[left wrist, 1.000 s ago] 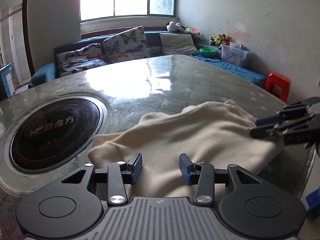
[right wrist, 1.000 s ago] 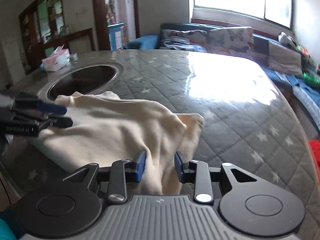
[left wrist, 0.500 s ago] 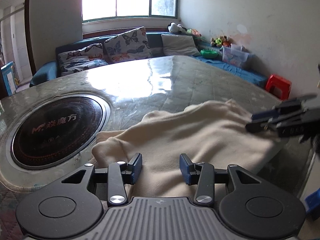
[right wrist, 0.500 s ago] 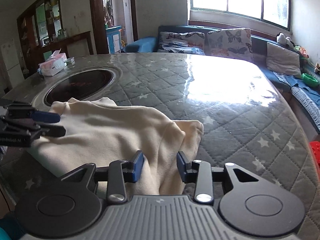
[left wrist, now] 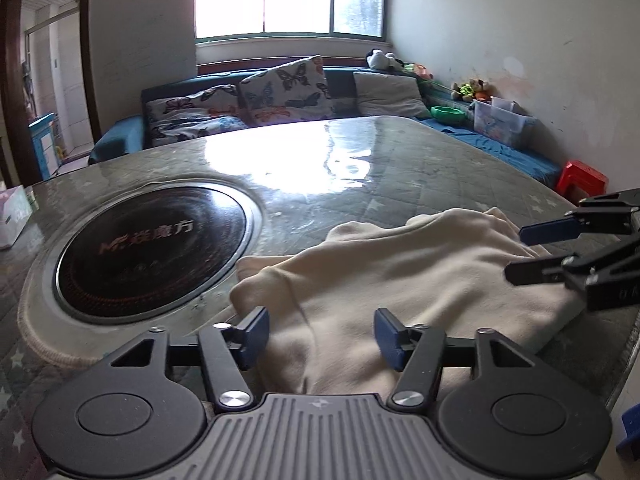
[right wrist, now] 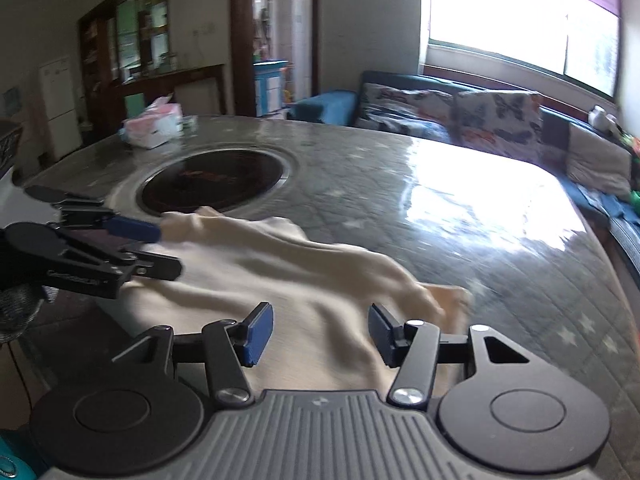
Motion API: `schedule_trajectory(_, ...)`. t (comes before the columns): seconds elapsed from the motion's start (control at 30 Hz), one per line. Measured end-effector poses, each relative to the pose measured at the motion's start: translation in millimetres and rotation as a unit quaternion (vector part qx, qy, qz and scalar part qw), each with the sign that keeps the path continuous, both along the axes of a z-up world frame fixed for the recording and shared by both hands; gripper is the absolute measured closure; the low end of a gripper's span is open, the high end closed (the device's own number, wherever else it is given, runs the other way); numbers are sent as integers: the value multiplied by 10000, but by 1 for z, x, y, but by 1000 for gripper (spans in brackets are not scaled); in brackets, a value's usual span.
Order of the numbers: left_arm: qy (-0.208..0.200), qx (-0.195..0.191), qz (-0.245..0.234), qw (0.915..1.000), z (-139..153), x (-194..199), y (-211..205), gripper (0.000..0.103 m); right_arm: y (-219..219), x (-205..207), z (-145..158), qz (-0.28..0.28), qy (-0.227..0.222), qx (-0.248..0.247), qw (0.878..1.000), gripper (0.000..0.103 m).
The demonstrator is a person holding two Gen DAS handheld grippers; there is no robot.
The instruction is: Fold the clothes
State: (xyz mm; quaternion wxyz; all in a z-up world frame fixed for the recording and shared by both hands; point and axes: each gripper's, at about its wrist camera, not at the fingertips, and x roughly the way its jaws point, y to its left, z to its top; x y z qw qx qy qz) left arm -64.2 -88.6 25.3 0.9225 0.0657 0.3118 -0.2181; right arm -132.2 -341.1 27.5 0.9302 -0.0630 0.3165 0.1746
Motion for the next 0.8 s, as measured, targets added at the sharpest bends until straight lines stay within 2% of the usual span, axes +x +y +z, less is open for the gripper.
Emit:
schedule_trajectory(0.27, 122, -289, 537, 9981, 4, 2, 30, 31, 49, 18, -11, 499, -14, -357, 9981, 49)
schedule_trajectory(0.47, 251, -497, 897, 9944, 5, 6, 51, 29, 81, 5, -13, 1089, 1, -409, 9932, 48)
schedule_trajectory(0.67, 362, -677, 1073, 9913, 6, 8, 60, 26, 83, 11, -9, 954, 27, -210, 9952, 48)
schedule_trajectory(0.8, 431, -706, 1150, 9899, 4, 10, 61, 23, 94, 7, -12, 1184, 107, -229, 9926, 48)
